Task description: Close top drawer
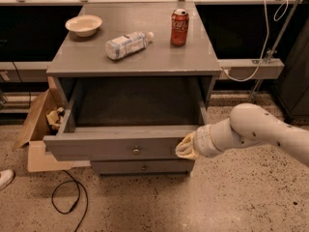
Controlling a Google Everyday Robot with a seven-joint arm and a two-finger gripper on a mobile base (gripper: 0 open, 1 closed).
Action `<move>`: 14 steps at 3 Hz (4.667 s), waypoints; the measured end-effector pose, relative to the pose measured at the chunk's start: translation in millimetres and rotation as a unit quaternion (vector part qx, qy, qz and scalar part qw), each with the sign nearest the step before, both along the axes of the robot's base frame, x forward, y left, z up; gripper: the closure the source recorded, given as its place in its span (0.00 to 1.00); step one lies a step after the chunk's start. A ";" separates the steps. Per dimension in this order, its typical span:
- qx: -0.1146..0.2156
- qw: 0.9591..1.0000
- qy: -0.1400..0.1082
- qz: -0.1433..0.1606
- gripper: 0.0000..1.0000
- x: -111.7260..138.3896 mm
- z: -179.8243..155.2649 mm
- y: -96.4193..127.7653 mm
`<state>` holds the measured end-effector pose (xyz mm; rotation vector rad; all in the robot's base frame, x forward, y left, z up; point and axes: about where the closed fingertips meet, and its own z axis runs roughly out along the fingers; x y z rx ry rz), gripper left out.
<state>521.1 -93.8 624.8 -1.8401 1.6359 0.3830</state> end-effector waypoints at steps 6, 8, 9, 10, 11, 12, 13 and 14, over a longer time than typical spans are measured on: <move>0.047 0.995 -0.024 -0.080 1.00 116.0 -13.5 -1.3; 0.061 0.993 -0.024 -0.101 1.00 151.7 -22.1 4.2; 0.067 0.992 -0.023 -0.108 1.00 168.6 -32.6 8.0; 0.071 0.990 -0.027 -0.117 1.00 184.8 -39.2 9.7; 0.075 0.988 -0.037 -0.126 1.00 194.3 -35.7 6.2; 0.076 0.988 -0.039 -0.128 1.00 195.8 -35.1 5.6; 0.083 0.989 -0.038 -0.113 1.00 173.5 -24.6 -5.7; 0.093 0.992 -0.018 -0.081 1.00 128.8 -18.1 -15.5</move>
Offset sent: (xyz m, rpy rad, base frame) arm 0.0698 -0.0004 -0.0247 0.0193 -0.0082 -0.0910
